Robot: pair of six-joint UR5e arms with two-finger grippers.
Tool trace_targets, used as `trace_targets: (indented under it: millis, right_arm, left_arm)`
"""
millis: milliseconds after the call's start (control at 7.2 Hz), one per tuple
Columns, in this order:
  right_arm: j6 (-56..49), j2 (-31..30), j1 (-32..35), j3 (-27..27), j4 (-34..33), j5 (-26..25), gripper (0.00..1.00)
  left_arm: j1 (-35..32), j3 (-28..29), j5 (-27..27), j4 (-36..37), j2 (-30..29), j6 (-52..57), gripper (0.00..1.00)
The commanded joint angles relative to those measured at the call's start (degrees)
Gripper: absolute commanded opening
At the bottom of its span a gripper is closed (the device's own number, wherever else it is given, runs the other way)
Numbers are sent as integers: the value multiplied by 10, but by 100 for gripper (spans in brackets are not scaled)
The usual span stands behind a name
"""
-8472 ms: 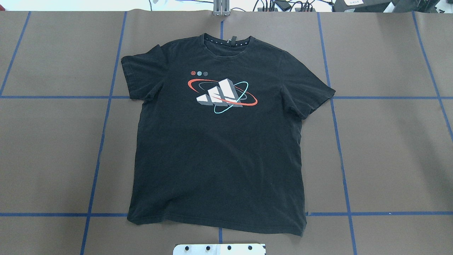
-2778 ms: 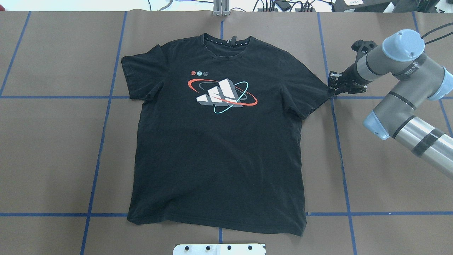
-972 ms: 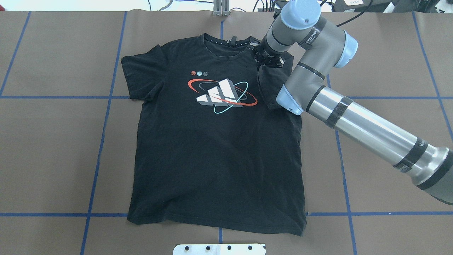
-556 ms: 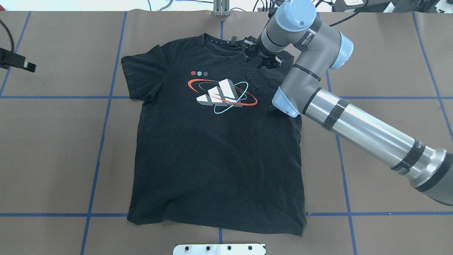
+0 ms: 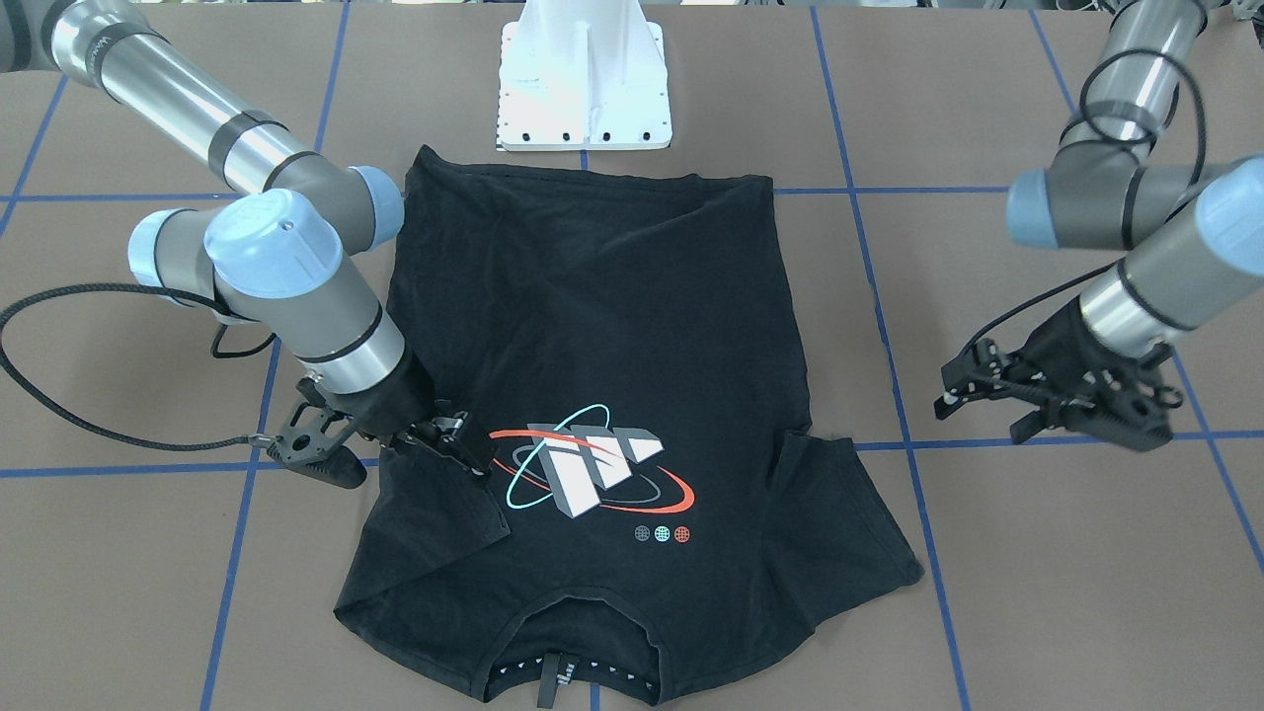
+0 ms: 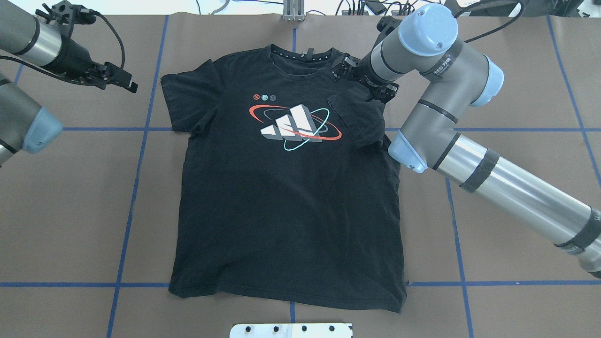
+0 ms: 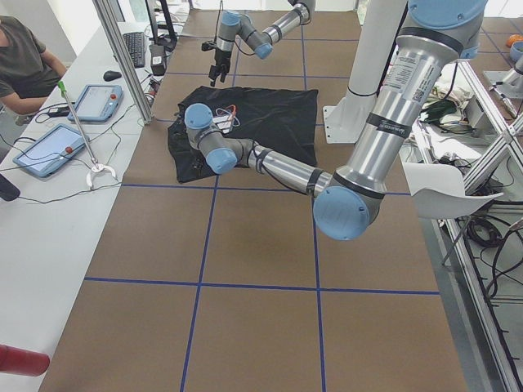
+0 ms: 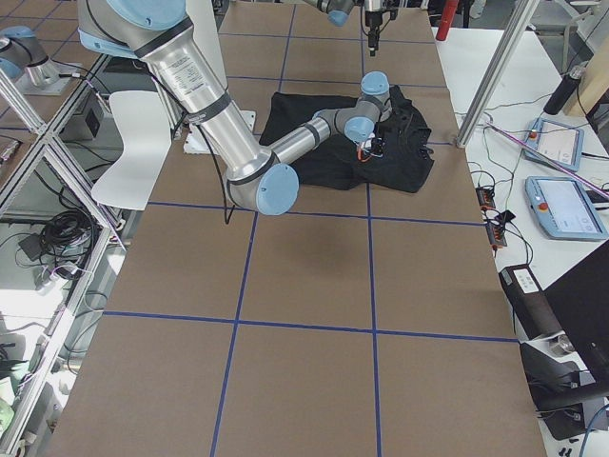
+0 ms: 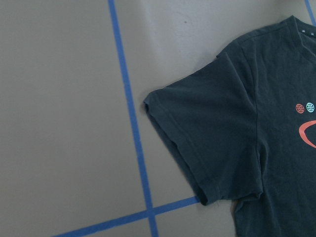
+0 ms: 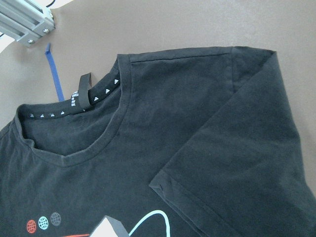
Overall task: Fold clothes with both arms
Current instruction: 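Grasp the shoulder with the right gripper while the left gripper reaches the other shoulder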
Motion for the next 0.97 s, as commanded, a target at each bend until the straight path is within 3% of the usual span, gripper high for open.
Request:
trace_targets:
  millis: [0, 139, 278, 556, 833]
  right_arm:
    - [0, -82, -1, 88, 0, 1, 100]
    - [0, -104, 0, 115, 0, 0, 100]
    - [1, -116, -1, 129, 0, -3, 100]
    - [1, -124, -1, 130, 1, -7, 100]
    - [1, -127, -2, 135, 0, -7, 100]
  left_arm:
    - [11, 138, 19, -68, -68, 4, 99]
    - [26, 186, 83, -83, -98, 4, 99]
    - [34, 221, 110, -106, -118, 3, 89]
    - [41, 282, 114, -168, -135, 3, 73]
    - [48, 292, 126, -177, -144, 1, 67]
